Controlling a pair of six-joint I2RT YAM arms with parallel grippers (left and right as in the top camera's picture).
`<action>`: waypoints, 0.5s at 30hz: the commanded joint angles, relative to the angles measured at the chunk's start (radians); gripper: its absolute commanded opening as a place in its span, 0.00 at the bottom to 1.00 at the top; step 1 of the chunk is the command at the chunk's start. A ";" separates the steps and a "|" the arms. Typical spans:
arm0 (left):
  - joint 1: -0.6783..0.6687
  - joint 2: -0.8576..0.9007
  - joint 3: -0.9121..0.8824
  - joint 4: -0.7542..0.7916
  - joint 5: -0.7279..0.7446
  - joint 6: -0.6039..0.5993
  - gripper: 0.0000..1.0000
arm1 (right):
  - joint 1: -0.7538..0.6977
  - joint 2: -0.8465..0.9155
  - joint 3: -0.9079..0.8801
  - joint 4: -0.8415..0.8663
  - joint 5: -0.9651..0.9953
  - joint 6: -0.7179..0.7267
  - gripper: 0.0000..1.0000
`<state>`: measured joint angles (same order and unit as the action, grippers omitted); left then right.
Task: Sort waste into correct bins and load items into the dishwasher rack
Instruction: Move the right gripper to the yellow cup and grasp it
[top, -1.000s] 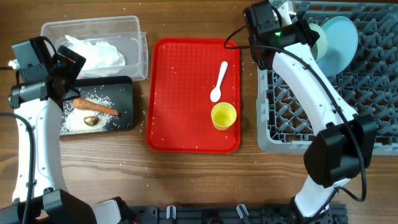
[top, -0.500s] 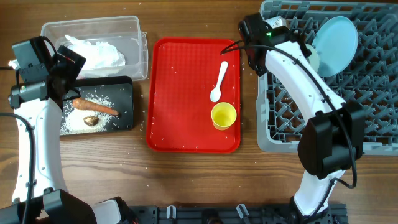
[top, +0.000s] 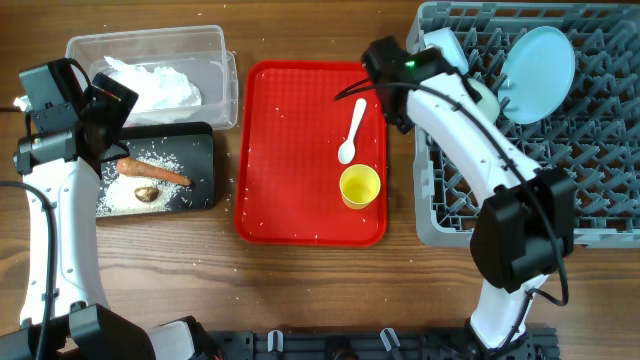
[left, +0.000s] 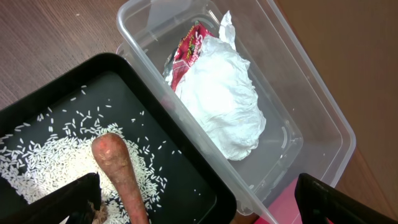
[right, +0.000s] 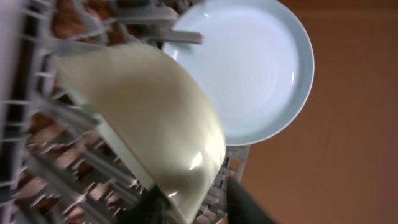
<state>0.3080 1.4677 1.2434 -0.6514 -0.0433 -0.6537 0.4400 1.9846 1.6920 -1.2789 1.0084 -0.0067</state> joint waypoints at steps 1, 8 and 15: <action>0.005 -0.016 0.019 0.000 0.000 -0.013 1.00 | 0.065 0.020 -0.006 -0.005 -0.023 -0.005 0.55; 0.005 -0.016 0.019 0.000 0.000 -0.013 1.00 | 0.110 0.020 0.007 0.011 -0.100 -0.027 1.00; 0.005 -0.016 0.019 0.000 0.000 -0.013 1.00 | 0.111 -0.007 0.169 0.000 -0.772 -0.028 1.00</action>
<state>0.3080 1.4677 1.2434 -0.6510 -0.0433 -0.6537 0.5491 1.9881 1.7920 -1.2861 0.6449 -0.0353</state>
